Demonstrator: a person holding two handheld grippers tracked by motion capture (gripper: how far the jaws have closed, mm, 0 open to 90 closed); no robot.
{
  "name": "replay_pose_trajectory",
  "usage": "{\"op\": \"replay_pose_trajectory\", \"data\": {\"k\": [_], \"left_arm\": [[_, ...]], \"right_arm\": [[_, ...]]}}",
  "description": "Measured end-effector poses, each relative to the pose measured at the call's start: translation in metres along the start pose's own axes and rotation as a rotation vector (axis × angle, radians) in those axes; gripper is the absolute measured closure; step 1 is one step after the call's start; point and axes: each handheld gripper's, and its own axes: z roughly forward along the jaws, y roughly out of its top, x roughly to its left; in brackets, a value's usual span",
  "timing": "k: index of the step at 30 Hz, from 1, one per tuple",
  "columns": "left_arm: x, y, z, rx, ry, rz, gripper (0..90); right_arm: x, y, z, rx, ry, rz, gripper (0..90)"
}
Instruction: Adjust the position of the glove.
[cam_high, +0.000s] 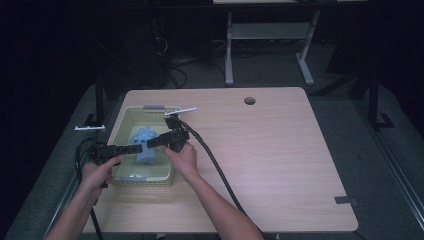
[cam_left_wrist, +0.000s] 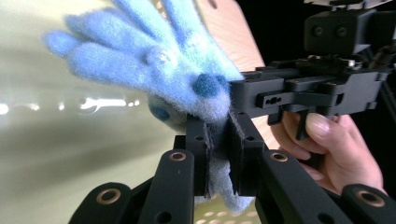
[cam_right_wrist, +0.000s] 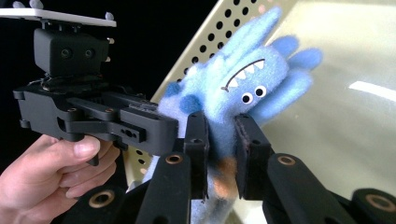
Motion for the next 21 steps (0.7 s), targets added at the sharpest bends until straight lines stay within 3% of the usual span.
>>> {"op": "replay_pose_trajectory", "data": {"k": [9, 21], "left_arm": [[0.007, 0.0, 0.002, 0.031, 0.064, -0.022, 80.0], [0.009, 0.001, 0.004, 0.052, 0.1, -0.036, 79.9]], "right_arm": [[-0.002, -0.002, 0.013, 0.036, -0.04, -0.003, 78.9], [-0.003, -0.003, 0.02, 0.063, -0.072, -0.002, 79.0]]}}
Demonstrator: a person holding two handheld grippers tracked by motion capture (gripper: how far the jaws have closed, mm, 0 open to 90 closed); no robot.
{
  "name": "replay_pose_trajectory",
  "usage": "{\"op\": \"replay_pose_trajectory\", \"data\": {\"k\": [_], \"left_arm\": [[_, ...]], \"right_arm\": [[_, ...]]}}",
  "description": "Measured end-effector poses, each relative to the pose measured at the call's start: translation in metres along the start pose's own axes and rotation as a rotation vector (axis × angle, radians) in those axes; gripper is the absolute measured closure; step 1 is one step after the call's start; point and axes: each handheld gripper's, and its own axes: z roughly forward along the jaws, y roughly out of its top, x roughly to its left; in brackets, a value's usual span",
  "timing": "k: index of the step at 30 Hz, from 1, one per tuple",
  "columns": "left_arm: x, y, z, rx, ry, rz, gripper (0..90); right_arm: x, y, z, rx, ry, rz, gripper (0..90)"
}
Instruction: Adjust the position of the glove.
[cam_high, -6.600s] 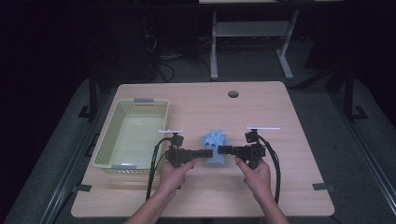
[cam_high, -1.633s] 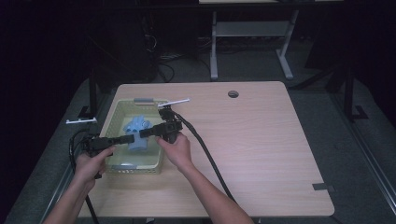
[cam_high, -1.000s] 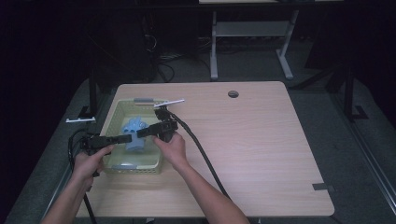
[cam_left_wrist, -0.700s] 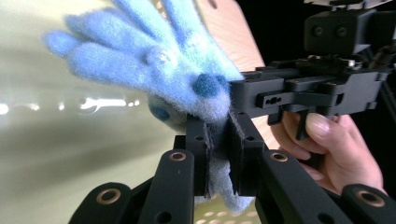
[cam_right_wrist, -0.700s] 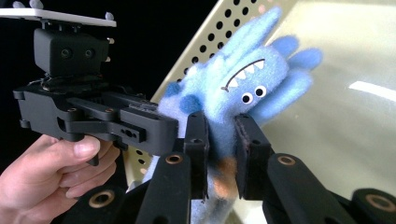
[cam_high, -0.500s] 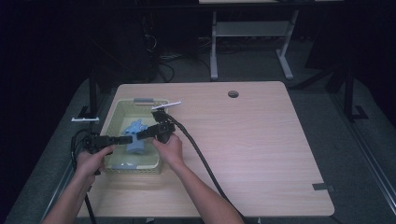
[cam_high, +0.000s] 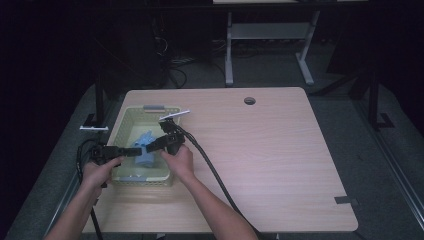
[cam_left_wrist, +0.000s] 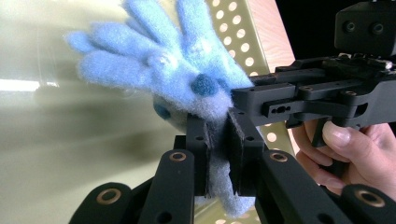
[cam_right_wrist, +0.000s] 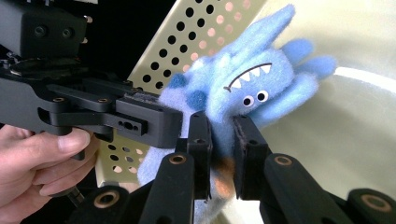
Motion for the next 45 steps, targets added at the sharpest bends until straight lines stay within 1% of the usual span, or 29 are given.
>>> {"op": "replay_pose_trajectory", "data": {"k": [4, 9, 16, 18, 20, 22, 23, 24, 25, 27, 28, 29, 31, 32, 33, 35, 37, 38, 39, 40, 42, 43, 44, 45], "left_arm": [[0.0, 0.0, 0.0, 0.002, -0.002, -0.003, 80.0], [0.0, 0.0, 0.0, 0.003, -0.005, 0.001, 81.0], [0.0, 0.0, 0.0, 0.006, 0.01, -0.004, 81.0], [0.001, 0.0, 0.0, 0.006, 0.009, -0.008, 80.9], [0.001, 0.001, 0.0, 0.01, 0.019, -0.008, 80.8], [0.001, 0.001, 0.001, 0.018, 0.04, -0.004, 80.8], [0.0, 0.001, 0.002, 0.026, 0.059, -0.005, 80.8], [0.0, 0.002, 0.003, 0.04, 0.075, -0.005, 80.8], [-0.001, 0.004, 0.004, 0.062, 0.104, -0.005, 80.7], [-0.002, 0.008, 0.007, 0.112, 0.179, 0.008, 80.6], [-0.003, 0.01, 0.01, 0.136, 0.21, 0.013, 80.6], [-0.004, 0.011, 0.012, 0.155, 0.232, 0.013, 80.4], [-0.006, 0.013, 0.017, 0.198, 0.289, 0.041, 79.9], [-0.008, 0.014, 0.02, 0.205, 0.305, 0.041, 79.6], [-0.009, 0.014, 0.021, 0.208, 0.31, 0.04, 79.3], [-0.01, 0.015, 0.024, 0.236, 0.339, 0.07, 78.3], [-0.012, 0.014, 0.028, 0.242, 0.365, 0.076, 77.4], [-0.012, 0.014, 0.028, 0.25, 0.379, 0.08, 76.5], [-0.012, 0.014, 0.029, 0.25, 0.391, 0.082, 74.8], [-0.012, 0.015, 0.029, 0.266, 0.405, 0.093, 72.6], [-0.013, 0.015, 0.029, 0.267, 0.407, 0.094, 67.9], [-0.013, 0.015, 0.028, 0.261, 0.41, 0.092, 65.6], [-0.013, 0.015, 0.028, 0.253, 0.41, 0.088, 62.8], [-0.012, 0.016, 0.026, 0.244, 0.404, 0.083, 61.3]], "right_arm": [[0.001, 0.0, 0.0, 0.002, -0.01, -0.009, 79.0], [0.002, 0.0, -0.001, 0.003, -0.006, -0.01, 79.0], [0.003, -0.001, -0.001, 0.004, -0.017, -0.018, 77.3], [0.003, -0.001, -0.001, 0.005, -0.025, -0.031, 75.9], [0.004, 0.0, -0.003, 0.004, -0.033, -0.041, 74.8], [0.004, 0.0, -0.006, -0.001, -0.041, -0.045, 73.2], [0.005, 0.001, -0.008, -0.006, -0.045, -0.044, 73.0], [0.004, 0.001, -0.01, -0.009, -0.05, -0.053, 72.8], [0.005, 0.002, -0.012, -0.014, -0.055, -0.052, 72.8], [0.005, 0.002, -0.016, -0.021, -0.06, -0.053, 72.7], [0.005, 0.002, -0.018, -0.022, -0.06, -0.052, 72.6], [0.006, 0.001, -0.021, -0.027, -0.059, -0.055, 72.7], [0.007, 0.001, -0.026, -0.036, -0.059, -0.062, 72.6], [0.007, 0.001, -0.028, -0.039, -0.06, -0.065, 72.6], [0.007, 0.001, -0.03, -0.042, -0.059, -0.064, 72.6], [0.006, 0.001, -0.033, -0.05, -0.058, -0.07, 72.6], [0.006, 0.0, -0.037, -0.05, -0.059, -0.071, 72.6], [0.005, 0.0, -0.039, -0.062, -0.058, -0.071, 72.6], [0.005, -0.001, -0.041, -0.062, -0.057, -0.069, 72.6], [0.004, -0.001, -0.042, -0.067, -0.058, -0.074, 72.7], [0.004, -0.002, -0.045, -0.068, -0.056, -0.064, 72.6], [0.003, -0.003, -0.047, -0.074, -0.062, -0.077, 72.6], [0.003, -0.003, -0.049, -0.074, -0.059, -0.069, 72.6], [0.003, -0.003, -0.051, -0.078, -0.059, -0.074, 72.5]]}}
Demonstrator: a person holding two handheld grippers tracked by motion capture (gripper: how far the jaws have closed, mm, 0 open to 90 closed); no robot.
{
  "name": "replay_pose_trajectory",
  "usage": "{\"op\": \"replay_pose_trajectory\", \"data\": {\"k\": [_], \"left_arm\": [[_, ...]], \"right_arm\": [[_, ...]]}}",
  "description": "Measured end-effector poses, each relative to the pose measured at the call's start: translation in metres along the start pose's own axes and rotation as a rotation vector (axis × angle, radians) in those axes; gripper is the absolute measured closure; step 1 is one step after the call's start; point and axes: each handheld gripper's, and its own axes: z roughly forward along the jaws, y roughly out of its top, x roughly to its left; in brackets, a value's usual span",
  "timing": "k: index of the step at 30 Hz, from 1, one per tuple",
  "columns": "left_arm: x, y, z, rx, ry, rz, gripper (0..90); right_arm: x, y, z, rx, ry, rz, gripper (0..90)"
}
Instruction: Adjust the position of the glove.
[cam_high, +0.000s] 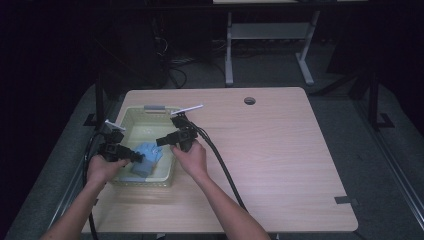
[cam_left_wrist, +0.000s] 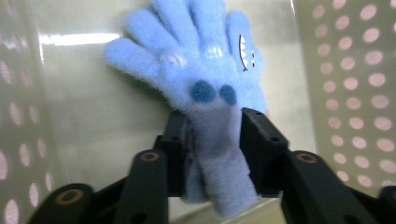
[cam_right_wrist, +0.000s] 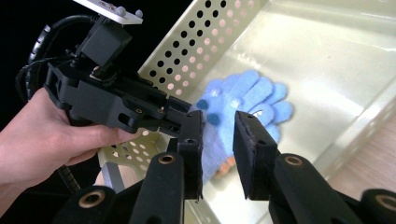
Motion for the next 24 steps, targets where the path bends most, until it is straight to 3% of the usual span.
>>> {"op": "replay_pose_trajectory", "data": {"k": [3, 9, 14, 18, 24], "left_arm": [[0.0, 0.001, -0.005, -0.033, -0.005, -0.017, 60.6], [-0.006, 0.006, -0.011, -0.074, 0.016, 0.008, 68.8], [-0.01, 0.009, 0.002, 0.005, 0.028, 0.029, 72.6], [-0.011, 0.01, 0.009, 0.041, 0.027, 0.028, 75.7], [-0.012, 0.012, 0.018, 0.086, 0.067, 0.034, 74.5]], "right_arm": [[0.0, 0.0, -0.007, -0.008, -0.003, -0.001, 72.5], [-0.003, -0.002, -0.021, -0.031, -0.008, 0.003, 72.5], [-0.005, -0.004, -0.03, -0.045, -0.006, 0.005, 72.5], [-0.007, -0.006, -0.037, -0.055, -0.005, 0.009, 72.5], [-0.01, -0.009, -0.044, -0.062, -0.004, 0.005, 72.2]]}}
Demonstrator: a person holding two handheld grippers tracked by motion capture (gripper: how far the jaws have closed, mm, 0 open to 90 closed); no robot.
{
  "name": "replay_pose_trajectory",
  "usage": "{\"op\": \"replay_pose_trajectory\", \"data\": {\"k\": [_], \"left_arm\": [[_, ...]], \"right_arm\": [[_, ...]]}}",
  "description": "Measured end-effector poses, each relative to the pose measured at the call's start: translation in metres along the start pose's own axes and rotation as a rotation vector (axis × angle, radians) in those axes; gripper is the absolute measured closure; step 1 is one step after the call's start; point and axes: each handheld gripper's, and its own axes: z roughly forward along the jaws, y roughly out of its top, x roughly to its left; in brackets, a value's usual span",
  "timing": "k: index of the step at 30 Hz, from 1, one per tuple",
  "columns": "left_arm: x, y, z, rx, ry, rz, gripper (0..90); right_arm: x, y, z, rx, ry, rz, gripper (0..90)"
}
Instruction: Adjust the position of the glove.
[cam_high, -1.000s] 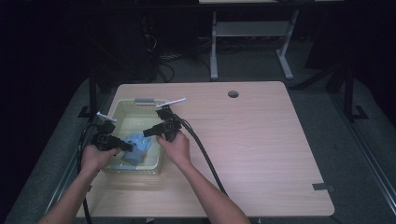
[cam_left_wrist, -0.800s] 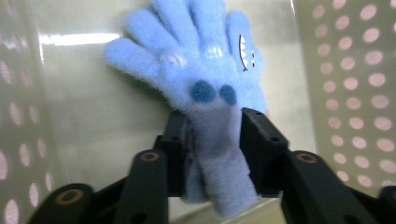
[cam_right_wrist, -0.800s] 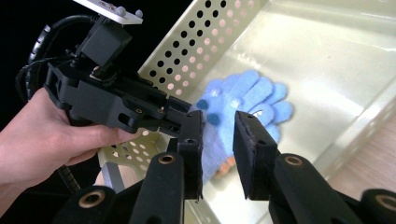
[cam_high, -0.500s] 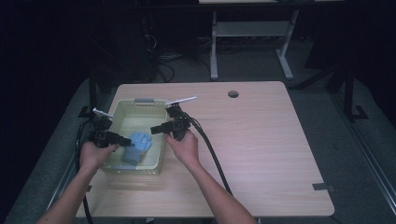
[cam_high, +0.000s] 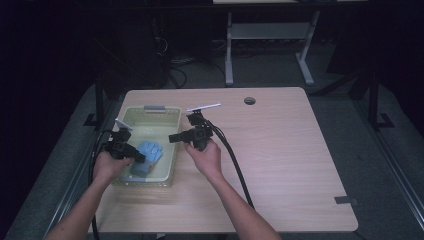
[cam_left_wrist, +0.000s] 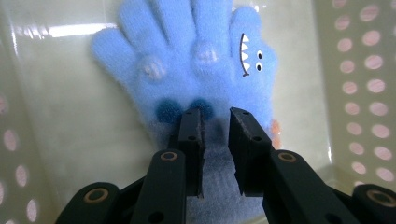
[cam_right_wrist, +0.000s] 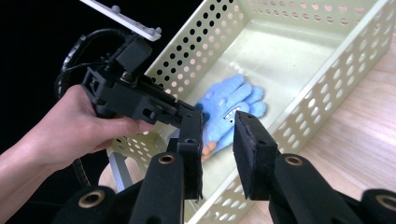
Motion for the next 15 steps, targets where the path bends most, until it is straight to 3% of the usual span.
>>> {"op": "replay_pose_trajectory", "data": {"k": [3, 8, 15], "left_arm": [[-0.001, 0.001, -0.003, -0.022, -0.009, -0.001, 72.5], [-0.003, 0.002, -0.018, -0.107, -0.044, 0.007, 70.2], [-0.01, 0.0, -0.035, -0.201, -0.086, 0.047, 65.9]], "right_arm": [[-0.003, -0.002, -0.003, -0.001, -0.002, -0.001, 71.6], [-0.007, -0.004, -0.011, -0.002, -0.008, 0.011, 69.0], [-0.015, -0.008, -0.025, -0.011, -0.004, 0.02, 64.0]]}}
